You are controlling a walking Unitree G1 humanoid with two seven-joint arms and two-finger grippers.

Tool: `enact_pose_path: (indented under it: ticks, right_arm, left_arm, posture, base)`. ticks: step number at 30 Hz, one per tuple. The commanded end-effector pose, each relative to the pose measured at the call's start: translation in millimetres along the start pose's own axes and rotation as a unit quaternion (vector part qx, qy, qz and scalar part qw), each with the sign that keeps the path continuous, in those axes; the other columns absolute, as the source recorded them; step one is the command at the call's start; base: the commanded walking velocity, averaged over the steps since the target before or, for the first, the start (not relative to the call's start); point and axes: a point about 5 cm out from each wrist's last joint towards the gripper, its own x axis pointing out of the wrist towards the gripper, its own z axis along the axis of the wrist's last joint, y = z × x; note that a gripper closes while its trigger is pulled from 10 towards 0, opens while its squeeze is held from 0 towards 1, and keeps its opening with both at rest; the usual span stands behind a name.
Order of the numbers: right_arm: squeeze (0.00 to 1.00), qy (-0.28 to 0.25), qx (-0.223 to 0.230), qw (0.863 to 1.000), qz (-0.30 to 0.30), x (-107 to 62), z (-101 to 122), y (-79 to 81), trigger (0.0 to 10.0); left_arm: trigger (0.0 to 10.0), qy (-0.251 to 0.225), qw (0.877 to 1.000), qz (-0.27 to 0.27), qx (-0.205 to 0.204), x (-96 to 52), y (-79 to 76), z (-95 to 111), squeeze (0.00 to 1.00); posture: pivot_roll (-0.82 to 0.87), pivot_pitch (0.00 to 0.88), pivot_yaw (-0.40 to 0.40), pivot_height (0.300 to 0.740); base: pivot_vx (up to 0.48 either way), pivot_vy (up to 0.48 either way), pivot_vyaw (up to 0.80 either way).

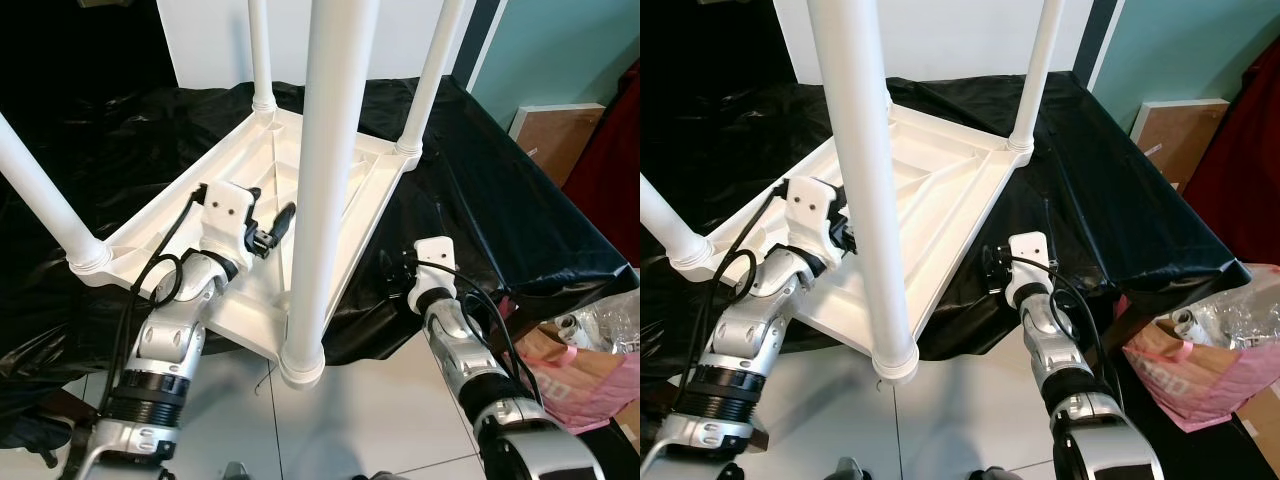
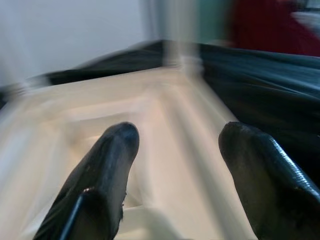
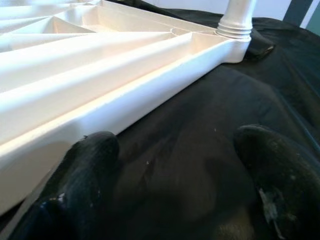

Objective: Building children table

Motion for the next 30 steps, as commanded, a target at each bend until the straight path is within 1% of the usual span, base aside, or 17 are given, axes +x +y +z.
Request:
enact_pose_path:
  ticks: [1, 5, 7, 8, 9, 11, 14, 15, 16, 17, 18, 24, 25, 26, 27, 29, 30]
  right_arm:
    - [0.0, -0.005, 0.003, 1.0, 0.007, -8.6, -0.7, -4.8, 10.0]
    - [0.0, -0.007, -0.011, 1.0, 0.013, -22.0, -1.7, -17.3, 10.0]
    - [0.0, -0.007, -0.011, 1.0, 0.013, -22.0, -1.7, -17.3, 10.0]
    - [0.0, -0.004, -0.02, 1.0, 0.01, -28.8, -1.3, -25.5, 10.0]
    - [0.0, -0.004, -0.02, 1.0, 0.01, -28.8, -1.3, -25.5, 10.0]
    - [0.0, -0.003, -0.025, 1.0, 0.01, -32.4, -0.1, -29.6, 10.0]
    - [0.0, -0.002, -0.027, 1.0, 0.01, -33.8, 0.7, -31.1, 10.0]
    - [0.0, -0.001, -0.031, 0.999, 0.01, -34.3, 1.7, -32.8, 10.0]
    - [0.0, -0.001, -0.031, 0.999, 0.01, -34.3, 1.7, -32.8, 10.0]
    - [0.0, 0.0, -0.032, 0.999, 0.01, -34.8, 3.5, -34.7, 10.0]
    - [0.0, -0.001, -0.034, 0.999, 0.01, -34.6, 5.4, -36.7, 10.0]
    - [0.0, -0.001, -0.035, 0.999, 0.009, -34.1, 7.8, -38.7, 10.0]
    - [0.0, -0.002, -0.036, 0.999, 0.01, -33.3, 8.8, -39.0, 10.0]
    - [0.0, -0.002, -0.036, 0.999, 0.01, -33.3, 8.8, -39.0, 10.0]
    - [0.0, -0.002, -0.038, 0.999, 0.012, -32.7, 10.2, -39.3, 10.0]
    - [0.0, -0.003, -0.043, 0.999, 0.012, -30.2, 13.2, -41.9, 10.0]
    - [0.0, -0.003, -0.043, 0.999, 0.012, -30.2, 13.2, -41.9, 10.0]
  left_arm:
    - [10.0, 0.029, 0.998, -0.053, 0.007, -5.5, -1.5, -9.5, 0.0]
    - [10.0, 0.07, 0.992, -0.106, 0.026, -22.6, 2.2, -21.4, 0.0]
    - [10.0, 0.07, 0.992, -0.106, 0.026, -22.6, 2.2, -21.4, 0.0]
    - [10.0, 0.099, 0.985, -0.137, 0.035, -35.3, 1.9, -30.5, 0.0]
    - [10.0, 0.099, 0.985, -0.137, 0.035, -35.3, 1.9, -30.5, 0.0]
    - [10.0, 0.125, 0.978, -0.165, 0.036, -45.2, 1.8, -37.1, 0.0]
    - [10.0, 0.146, 0.975, -0.165, 0.038, -49.0, 5.4, -42.6, 0.0]
    - [10.0, 0.167, 0.97, -0.169, 0.048, -53.8, 8.7, -48.6, 0.13]
    - [10.0, 0.167, 0.97, -0.169, 0.048, -53.8, 8.7, -48.6, 0.13]
    - [10.0, 0.185, 0.967, -0.172, 0.044, -58.3, 12.3, -53.5, 0.99]
    - [10.0, 0.197, 0.965, -0.169, 0.047, -61.2, 16.3, -56.0, 1.0]
    - [10.0, 0.209, 0.963, -0.163, 0.054, -63.5, 21.6, -57.4, 1.0]
    - [10.0, 0.218, 0.961, -0.16, 0.065, -63.8, 24.5, -58.5, 0.16]
    - [10.0, 0.218, 0.961, -0.16, 0.065, -63.8, 24.5, -58.5, 0.16]
    - [10.0, 0.228, 0.957, -0.157, 0.082, -64.0, 27.7, -59.7, 0.0]
    - [10.0, 0.264, 0.945, -0.159, 0.109, -60.6, 31.3, -65.6, 0.0]
    - [10.0, 0.264, 0.945, -0.159, 0.109, -60.6, 31.3, -65.6, 0.0]
  posture:
    - [0.02, 0.074, -0.033, 0.74]
    - [0.01, 0.068, -0.018, 0.74]
    - [0.01, 0.068, -0.018, 0.74]
    - [0.0, 0.063, -0.013, 0.74]
    - [0.0, 0.063, -0.013, 0.74]
    - [-0.01, 0.062, -0.012, 0.74]
    - [-0.01, 0.062, -0.012, 0.74]
    - [-0.01, 0.06, -0.012, 0.74]
    - [-0.01, 0.06, -0.012, 0.74]
    - [-0.01, 0.06, -0.012, 0.74]
    - [-0.01, 0.06, -0.014, 0.74]
    - [-0.01, 0.06, -0.014, 0.74]
    - [-0.01, 0.059, -0.017, 0.74]
    - [-0.01, 0.059, -0.017, 0.74]
    - [-0.01, 0.059, -0.018, 0.74]
    - [-0.01, 0.062, -0.022, 0.74]
    - [-0.01, 0.062, -0.022, 0.74]
  base:
    - [0.0, 0.0, 0.0]
    - [0.0, 0.0, 0.0]
    - [0.0, 0.0, 0.0]
    - [0.0, 0.0, 0.0]
    - [0.0, 0.0, 0.0]
    - [0.0, 0.0, 0.0]
    - [0.0, 0.0, 0.0]
    - [0.0, 0.0, 0.0]
    - [0.0, 0.0, 0.0]
    - [0.0, 0.0, 0.0]
    - [0.0, 0.0, 0.0]
    - [0.0, 0.0, 0.0]
    - [0.0, 0.0, 0.0]
    - [0.0, 0.0, 0.0]
    - [0.0, 0.0, 0.0]
    - [0.0, 0.0, 0.0]
    - [0.0, 0.0, 0.0]
